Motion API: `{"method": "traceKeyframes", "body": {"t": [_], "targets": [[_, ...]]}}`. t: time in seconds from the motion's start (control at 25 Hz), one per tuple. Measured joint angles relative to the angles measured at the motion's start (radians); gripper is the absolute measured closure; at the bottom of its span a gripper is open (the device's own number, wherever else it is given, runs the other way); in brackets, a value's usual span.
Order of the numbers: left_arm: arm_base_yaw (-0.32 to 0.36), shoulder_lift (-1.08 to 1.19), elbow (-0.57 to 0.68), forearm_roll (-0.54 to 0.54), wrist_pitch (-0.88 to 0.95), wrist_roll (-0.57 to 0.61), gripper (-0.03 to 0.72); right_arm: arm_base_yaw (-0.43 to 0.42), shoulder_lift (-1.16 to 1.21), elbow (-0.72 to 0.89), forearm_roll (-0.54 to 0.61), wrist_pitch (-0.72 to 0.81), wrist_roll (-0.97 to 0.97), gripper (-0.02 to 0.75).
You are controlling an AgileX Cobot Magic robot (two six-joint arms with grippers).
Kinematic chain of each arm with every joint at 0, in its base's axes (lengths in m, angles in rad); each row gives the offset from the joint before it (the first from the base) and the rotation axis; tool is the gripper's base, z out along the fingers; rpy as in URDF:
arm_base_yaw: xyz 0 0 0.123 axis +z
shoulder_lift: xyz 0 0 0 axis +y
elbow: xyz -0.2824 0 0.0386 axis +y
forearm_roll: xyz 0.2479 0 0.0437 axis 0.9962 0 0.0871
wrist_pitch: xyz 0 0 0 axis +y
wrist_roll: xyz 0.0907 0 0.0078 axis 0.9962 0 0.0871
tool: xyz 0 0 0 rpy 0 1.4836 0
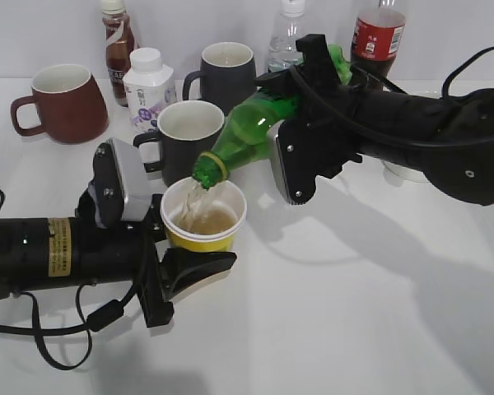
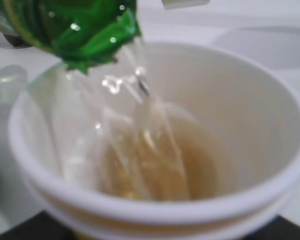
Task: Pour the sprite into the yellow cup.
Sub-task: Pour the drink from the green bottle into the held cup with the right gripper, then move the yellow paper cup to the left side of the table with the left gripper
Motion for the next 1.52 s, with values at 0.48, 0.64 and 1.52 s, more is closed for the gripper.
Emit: {"method": "traceKeyframes", "body": {"t": [0.48,0.64,1.52], "targets": [[0.0,0.0,0.0,0.0,0.0,0.0,0.286,0.0,0.0,0.0,0.001,-0.001,-0.001,0.301],[0.0,0.0,0.0,-0.003,-0.001,0.0,0.286,0.0,0.0,0.0,0.016,-0.001,0.058,0.301],[0.038,-0.184,0.087,-0.325,0.007,0.0,0.288,0.0,-0.001,0.0,0.093,-0.041,1.021,0.301]]}}
